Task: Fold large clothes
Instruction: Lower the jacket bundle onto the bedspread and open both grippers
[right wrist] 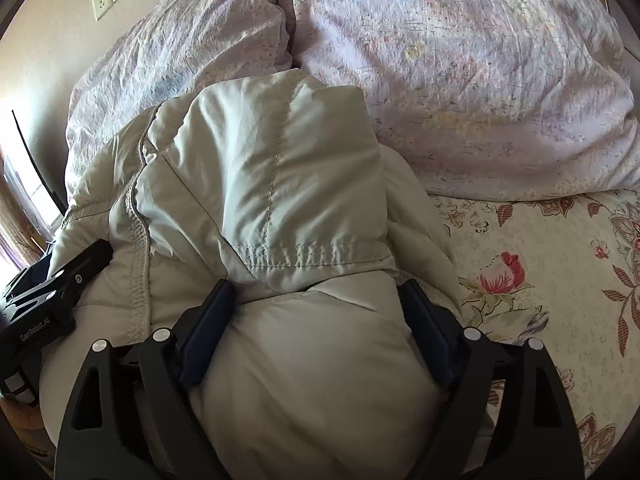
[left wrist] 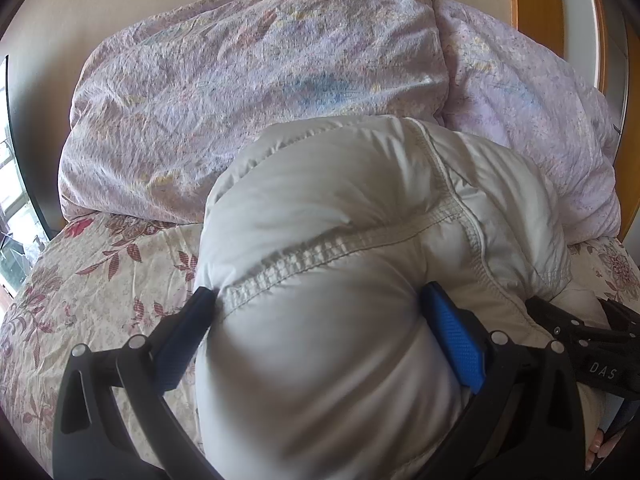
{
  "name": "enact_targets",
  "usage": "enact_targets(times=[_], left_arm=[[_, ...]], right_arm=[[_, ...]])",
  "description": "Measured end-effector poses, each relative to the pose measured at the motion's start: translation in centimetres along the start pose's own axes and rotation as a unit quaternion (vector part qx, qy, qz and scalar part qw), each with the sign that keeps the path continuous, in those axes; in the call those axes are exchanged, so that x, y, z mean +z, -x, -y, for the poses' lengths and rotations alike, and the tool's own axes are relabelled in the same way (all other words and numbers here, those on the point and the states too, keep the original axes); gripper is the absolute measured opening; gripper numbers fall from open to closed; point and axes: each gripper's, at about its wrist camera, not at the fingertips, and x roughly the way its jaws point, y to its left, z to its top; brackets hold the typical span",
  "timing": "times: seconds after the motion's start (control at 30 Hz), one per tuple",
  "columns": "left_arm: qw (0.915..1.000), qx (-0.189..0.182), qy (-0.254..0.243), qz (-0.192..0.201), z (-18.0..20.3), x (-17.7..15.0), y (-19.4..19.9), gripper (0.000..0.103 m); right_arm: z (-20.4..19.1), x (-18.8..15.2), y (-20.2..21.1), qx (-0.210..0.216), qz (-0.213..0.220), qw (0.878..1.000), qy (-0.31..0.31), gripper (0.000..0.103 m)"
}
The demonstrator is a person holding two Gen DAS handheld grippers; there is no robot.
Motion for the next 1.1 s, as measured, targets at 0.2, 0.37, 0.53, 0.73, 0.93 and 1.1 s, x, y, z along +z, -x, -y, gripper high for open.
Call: enact_targets(times=[0.2, 0.37, 0.53, 0.73, 0.93, 1.1], left_arm=[[1.0000, -0.006, 0.004, -0.005, -0.3, 0.0, 1.5, 0.101], [0.9981, -0.036, 0.046, -0.020, -1.2, -0.7, 3.6, 0.101], [0.9980, -0.038, 0.046, -0.024, -1.3, -1.6, 6.8, 0.101], [0.9993, -0.025, 0.022, -0.015, -1.3, -3.6, 12.1, 0.101], [0.9976, -0.050, 0.039, -0.028, -2.2, -6.9, 17.0, 0.101], [0.9961, -0.054, 0.061, -0.033, -3.0, -9.1, 19.8, 0.101]], right_arm=[[-0.2, 0.0, 1.5, -0.011, -0.016, 1.000, -0.009, 0.091], [-0.1, -0.8, 4.1, -0.023, -0.012, 1.000, -0.013, 0.097], [-0.6, -1.4, 7.3, -0.044, -0.002, 0.999, 0.000, 0.102], [-1.7, -2.8, 11.2, -0.074, -0.017, 0.997, 0.028, 0.102], [-2.2, -5.5, 16.1, -0.048, 0.000, 0.998, 0.033, 0.102], [-2.6, -7.8, 18.6, -0.030, -0.009, 0.999, 0.030, 0.102]])
